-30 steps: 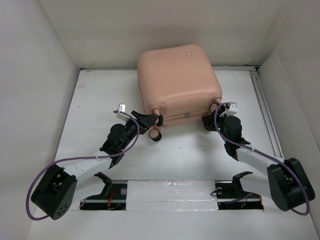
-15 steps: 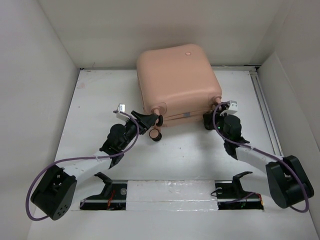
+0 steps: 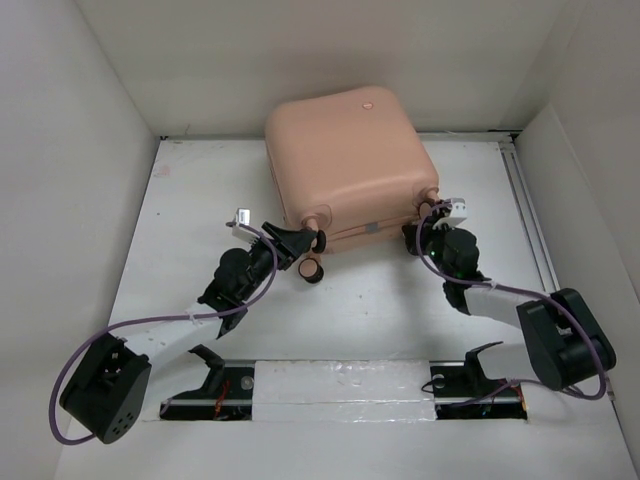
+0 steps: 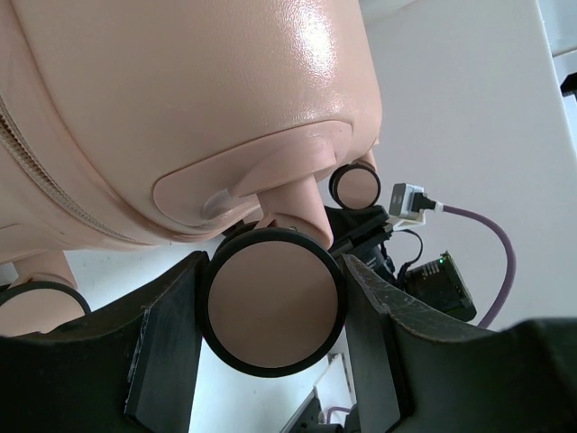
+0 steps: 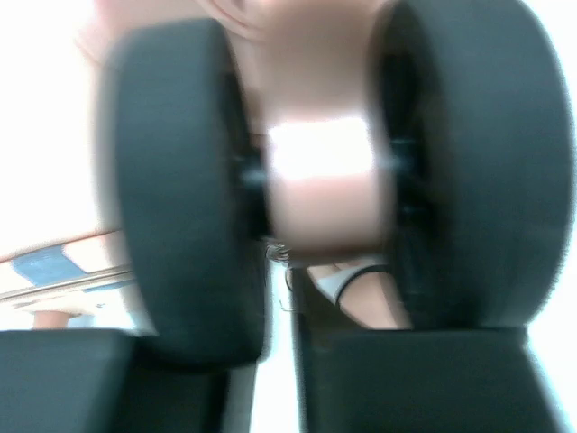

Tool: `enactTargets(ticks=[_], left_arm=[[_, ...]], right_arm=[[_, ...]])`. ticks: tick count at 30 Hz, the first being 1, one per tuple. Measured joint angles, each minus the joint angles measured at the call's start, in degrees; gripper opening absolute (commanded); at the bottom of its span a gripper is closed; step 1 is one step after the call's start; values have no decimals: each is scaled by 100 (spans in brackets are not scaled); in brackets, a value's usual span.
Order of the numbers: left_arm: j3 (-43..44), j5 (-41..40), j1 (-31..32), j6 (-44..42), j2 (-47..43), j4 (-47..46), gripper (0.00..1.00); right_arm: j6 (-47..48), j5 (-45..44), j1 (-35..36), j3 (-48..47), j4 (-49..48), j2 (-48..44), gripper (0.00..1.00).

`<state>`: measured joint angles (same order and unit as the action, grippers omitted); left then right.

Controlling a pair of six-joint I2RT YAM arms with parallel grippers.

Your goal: Pack the luggage

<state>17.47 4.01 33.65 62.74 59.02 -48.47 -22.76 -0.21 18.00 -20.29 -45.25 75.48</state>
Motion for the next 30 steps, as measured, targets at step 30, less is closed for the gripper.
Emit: enactTargets(ticks=[30], left_arm=[[516, 1305, 273, 835, 1552, -1147, 0]], right_arm=[[-802, -632, 3351, -562, -2559, 2243, 0]])
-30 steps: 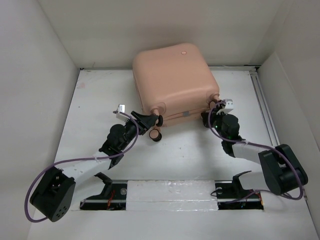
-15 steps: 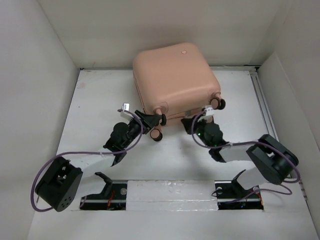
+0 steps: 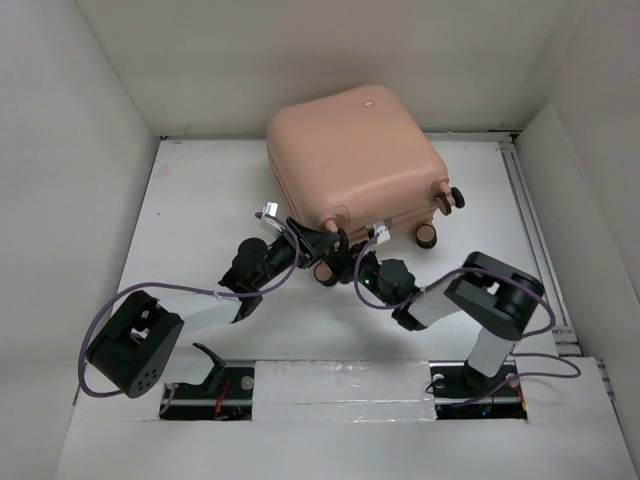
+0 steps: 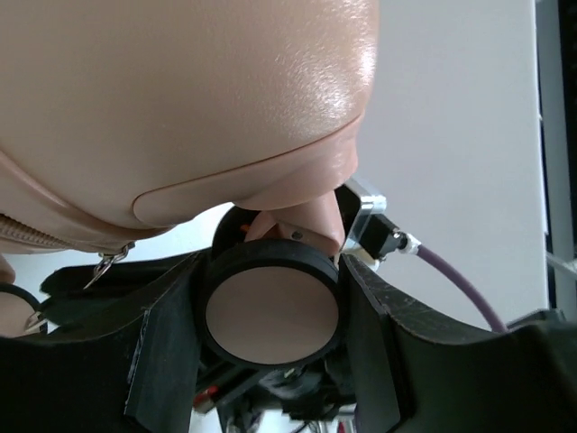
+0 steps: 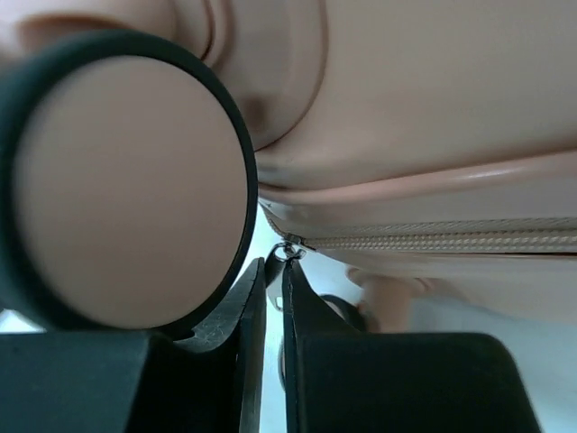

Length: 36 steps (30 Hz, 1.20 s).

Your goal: Pack the luggage

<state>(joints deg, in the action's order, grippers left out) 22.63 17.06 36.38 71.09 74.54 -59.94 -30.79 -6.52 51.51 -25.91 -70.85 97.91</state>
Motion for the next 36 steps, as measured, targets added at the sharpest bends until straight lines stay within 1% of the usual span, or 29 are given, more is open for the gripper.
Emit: enactTargets(ticks=[5, 7, 9, 10, 11, 12, 13, 14, 15, 16, 17, 18, 19, 20, 22, 23, 25, 26, 27, 28, 29, 32, 33, 34, 36], left_arm=[[79, -739, 50, -37, 17, 203, 0], [125, -1115, 76, -98, 17, 286, 0], [179, -1432, 111, -170, 7, 372, 0], [184, -1530, 129, -190, -4, 391, 0], [184, -1613, 157, -190, -15, 407, 0], [184, -1674, 188, -205, -33, 420, 0], [184, -1714, 216, -238, -70, 509, 8], [201, -1733, 264, -289, -136, 588, 19], [232, -1718, 304, -367, -227, 767, 34], [273, -1700, 354, -490, -332, 957, 60], [323, -1626, 413, -590, -466, 1217, 69], [348, -1596, 490, -741, -671, 1447, 75], [387, -1589, 566, -874, -938, 1711, 79], [448, -1624, 627, -1043, -1244, 1991, 79], [640, -1812, 682, -1392, -1867, 2524, 76], [732, -1956, 691, -1517, -2151, 2693, 74], [839, -2302, 704, -1757, -2664, 2911, 63], [841, -2509, 702, -1882, -2922, 3016, 57], [826, -2695, 702, -1969, -3130, 3163, 45], [789, -2859, 702, -2039, -3276, 3303, 45], [699, -2973, 699, -2146, -3412, 3327, 39], [275, -3071, 699, -2312, -3473, 3405, 38], [103, -3056, 699, -2371, -3359, 3442, 38], [-57, -3021, 699, -2433, -3209, 3451, 38], [-308, -2905, 706, -2555, -2846, 3425, 38]], right_arm=[[-883, -66, 13, -597, -1226, 1259, 0], [-1143, -243, 35, -896, -1436, 1598, 0], [-1285, -411, 61, -1080, -1458, 1727, 0], [-1327, -468, 76, -1119, -1438, 1735, 4], [-1360, -511, 90, -1121, -1405, 1716, 12], [-1390, -592, 114, -1108, -1362, 1679, 31], [-1447, -632, 140, -1067, -1296, 1615, 38], [-1506, -439, 201, -1016, -1119, 1510, 43], [-1502, -326, 345, -916, -942, 1384, 47], [-1502, -162, 498, -796, -758, 1200, 53], [-1506, -37, 651, -647, -647, 988, 56], [-1504, 44, 802, -490, -570, 745, 58], [-1488, 138, 892, -328, -533, 474, 59], [-1460, 210, 944, -186, -494, 214, 60], [-1412, 243, 968, 33, -203, -289, 60], [-1397, 240, 970, 149, -55, -505, 62], [-1362, 208, 973, 398, 409, -940, 63], [-1327, 175, 984, 496, 807, -1198, 64], [-1281, 114, 1014, 546, 1453, -1447, 65], [-1248, 81, 1058, 542, 1672, -1687, 65], [-1191, 24, 1110, 490, 2251, -1952, 68], [-1014, -245, 1239, 179, 4157, -3016, 75], [-960, -396, 1263, 22, 4680, -3348, 83], [-907, -562, 1270, -151, 5128, -3657, 88], [-754, -883, 1257, -485, 5801, -4159, 92]])
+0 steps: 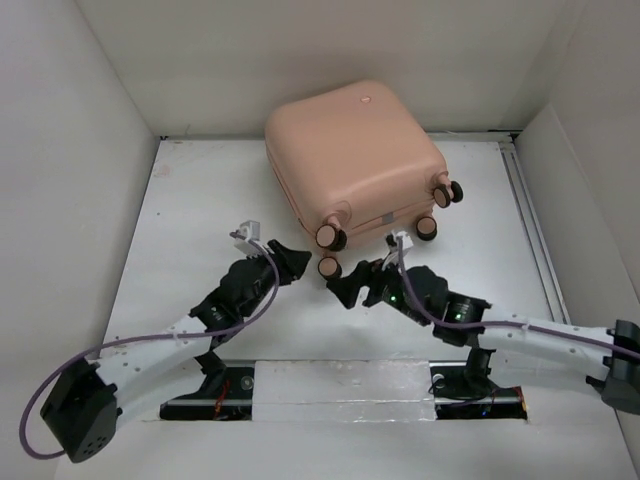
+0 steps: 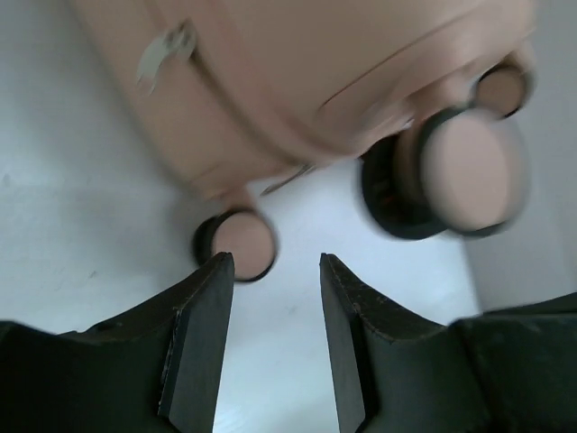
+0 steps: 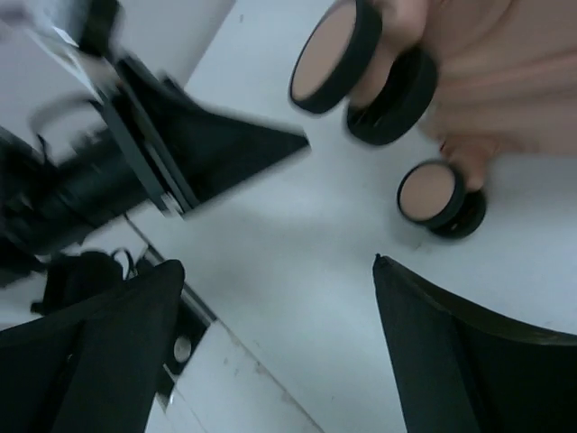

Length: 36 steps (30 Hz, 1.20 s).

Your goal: Pack the luggage

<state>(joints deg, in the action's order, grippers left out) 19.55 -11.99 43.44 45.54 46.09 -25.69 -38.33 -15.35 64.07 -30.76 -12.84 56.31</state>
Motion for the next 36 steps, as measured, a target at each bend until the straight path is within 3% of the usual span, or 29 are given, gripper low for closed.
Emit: enactTargets(ticks=[1, 4, 10, 17, 24, 28, 31, 34, 36], left_arm=[[-107, 52, 11, -66, 212, -15, 38], [-184, 166, 90, -245, 730, -140, 39], [260, 407, 195, -673, 1784, -728, 50], [522, 396, 192, -966, 2549, -1228, 56], [640, 358, 192, -1036, 3049, -1598, 53], [640, 323, 195, -1060, 3073, -1720, 50], [640, 289, 197, -1067, 3126, -1838, 47], [636, 236, 212, -1080, 3222, -1902, 44], [636, 155, 212, -1078, 3329, -2068, 40]], right_arm=[[83, -142, -39, -203, 313, -184, 97], [439, -437, -297, -896, 962, -225, 100], [1115, -557, -1056, -2236, 1626, 1139, 100], [1493, -369, -1217, -2470, 1880, 2159, 100], [1613, -328, -1388, -2828, 1834, 2524, 91], [1668, -299, -1388, -2979, 1845, 2636, 76], [1714, -247, -1377, -3139, 1843, 2780, 52], [1759, -258, -1412, -3228, 1840, 2791, 20], [1749, -157, -1449, -3228, 1847, 2796, 8]])
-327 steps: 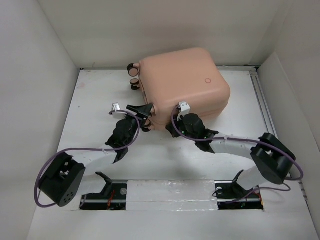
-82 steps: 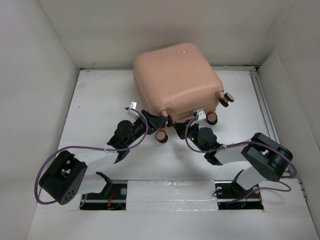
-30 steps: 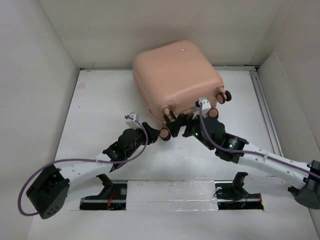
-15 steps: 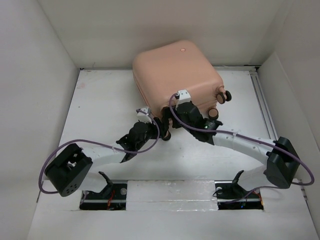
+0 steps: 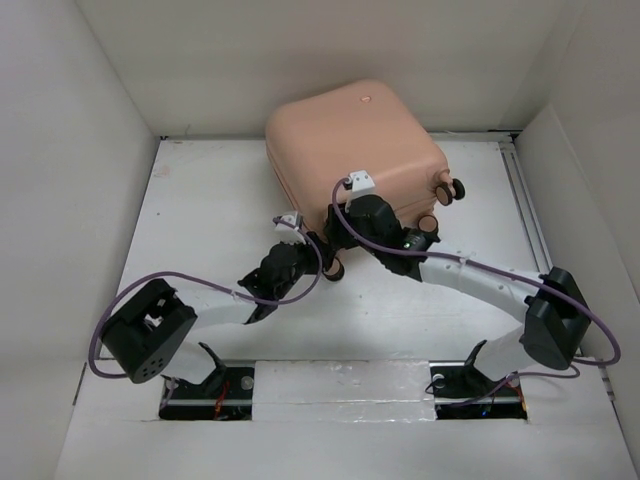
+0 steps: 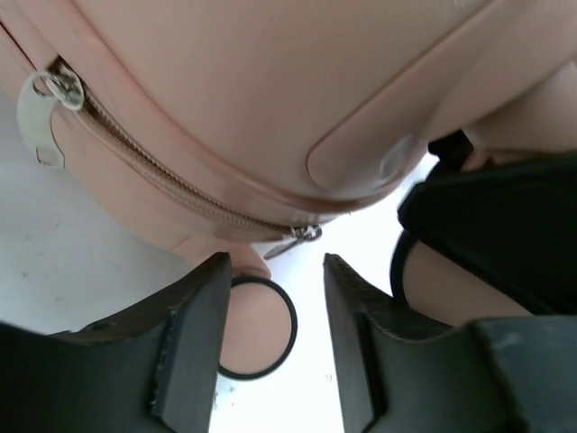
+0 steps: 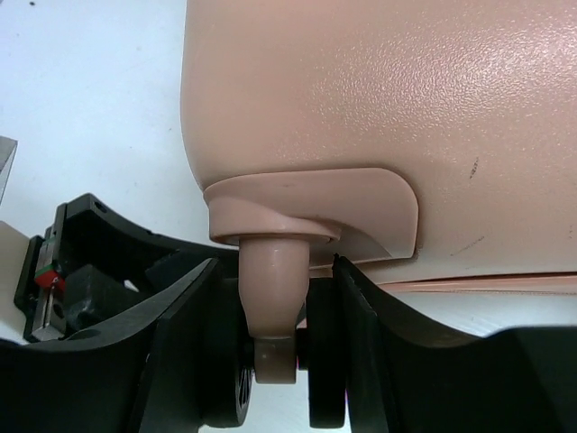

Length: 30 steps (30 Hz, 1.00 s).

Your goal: Pack the luggage

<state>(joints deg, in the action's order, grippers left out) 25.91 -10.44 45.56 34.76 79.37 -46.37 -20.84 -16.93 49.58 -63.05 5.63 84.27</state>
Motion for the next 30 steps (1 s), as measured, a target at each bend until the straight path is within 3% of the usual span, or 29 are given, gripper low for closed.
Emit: enactTargets(ticks=[3, 9, 19, 30], left_arm=[[0, -122, 0, 24, 157, -267, 39], [0, -227, 20, 70, 343, -625, 36], [-7, -151, 116, 138, 800, -1237, 0], [-457, -243, 146, 131, 363, -1685, 0]], right_arm=[[-20, 168, -61, 20, -4, -24, 0], [-79, 413, -125, 127, -55, -118, 0], [-103, 662, -162, 216, -138, -188, 0], [-142, 662, -164, 398, -374, -293, 0]])
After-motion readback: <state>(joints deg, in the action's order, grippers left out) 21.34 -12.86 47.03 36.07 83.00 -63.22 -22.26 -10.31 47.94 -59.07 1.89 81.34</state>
